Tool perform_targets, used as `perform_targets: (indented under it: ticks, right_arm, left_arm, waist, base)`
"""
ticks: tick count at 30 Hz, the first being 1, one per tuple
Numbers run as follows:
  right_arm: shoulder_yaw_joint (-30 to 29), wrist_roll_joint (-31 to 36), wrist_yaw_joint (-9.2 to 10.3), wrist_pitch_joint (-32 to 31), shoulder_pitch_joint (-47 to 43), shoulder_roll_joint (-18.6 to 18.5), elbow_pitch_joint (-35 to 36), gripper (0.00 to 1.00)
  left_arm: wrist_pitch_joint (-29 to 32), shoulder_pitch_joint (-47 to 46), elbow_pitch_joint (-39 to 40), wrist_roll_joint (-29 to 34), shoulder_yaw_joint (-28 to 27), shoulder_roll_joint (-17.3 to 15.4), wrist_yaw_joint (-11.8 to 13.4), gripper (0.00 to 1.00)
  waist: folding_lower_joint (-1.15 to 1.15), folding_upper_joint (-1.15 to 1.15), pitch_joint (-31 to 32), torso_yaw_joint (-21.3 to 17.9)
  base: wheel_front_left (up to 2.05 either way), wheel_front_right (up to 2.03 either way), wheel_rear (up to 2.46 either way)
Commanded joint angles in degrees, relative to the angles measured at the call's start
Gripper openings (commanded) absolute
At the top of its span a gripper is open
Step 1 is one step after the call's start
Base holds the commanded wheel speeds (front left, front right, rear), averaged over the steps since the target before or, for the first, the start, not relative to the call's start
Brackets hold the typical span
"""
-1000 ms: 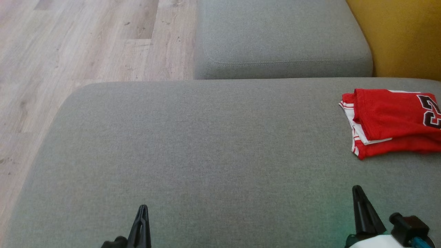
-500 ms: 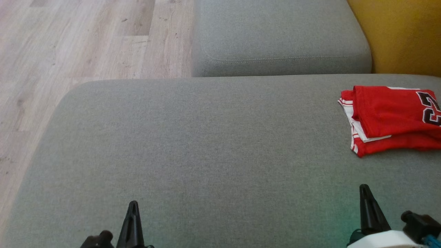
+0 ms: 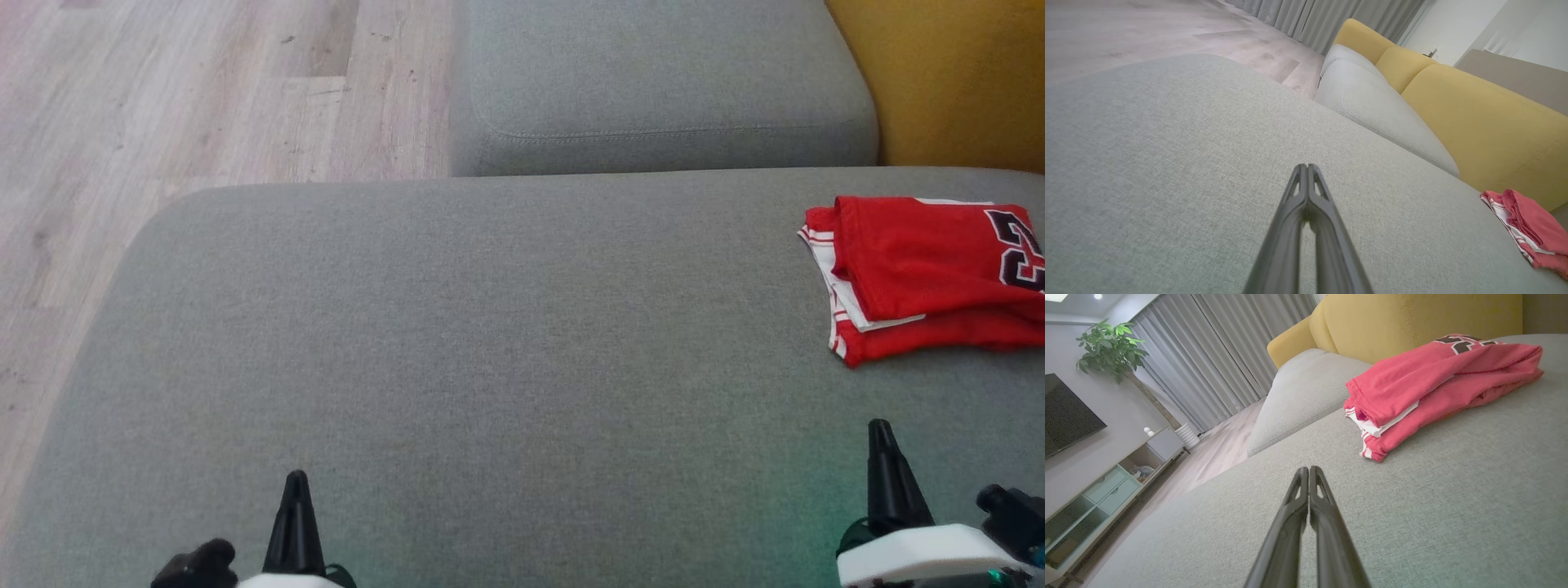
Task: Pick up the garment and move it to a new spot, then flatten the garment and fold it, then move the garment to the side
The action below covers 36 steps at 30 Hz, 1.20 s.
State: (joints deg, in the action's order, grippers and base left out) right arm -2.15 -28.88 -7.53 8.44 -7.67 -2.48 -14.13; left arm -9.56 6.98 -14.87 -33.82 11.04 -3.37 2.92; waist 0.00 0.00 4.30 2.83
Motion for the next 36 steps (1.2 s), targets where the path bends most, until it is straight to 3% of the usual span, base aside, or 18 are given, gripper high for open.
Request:
perform_targets:
  ticks: [1, 36]
  right_arm:
    - [0.0, -2.5, 0.01, -0.4, 3.3, -0.2, 1.6, 0.0]
    - [-1.8, -27.2, 0.03, -6.3, 7.6, -0.3, 1.0, 0.0]
  left_arm:
    - [0.5, -3.5, 1.5, -2.3, -1.5, -0.7, -0.7, 0.0]
    - [6.0, -7.3, 1.3, -25.9, -7.0, -1.0, -4.7, 0.0]
  waist:
    - [0.0, 0.0, -0.1, -0.1]
    - [0.0, 0.0, -1.9, -1.2]
  base:
    - [0.0, 0.0, 0.0]
    - [0.0, 0.0, 0.0]
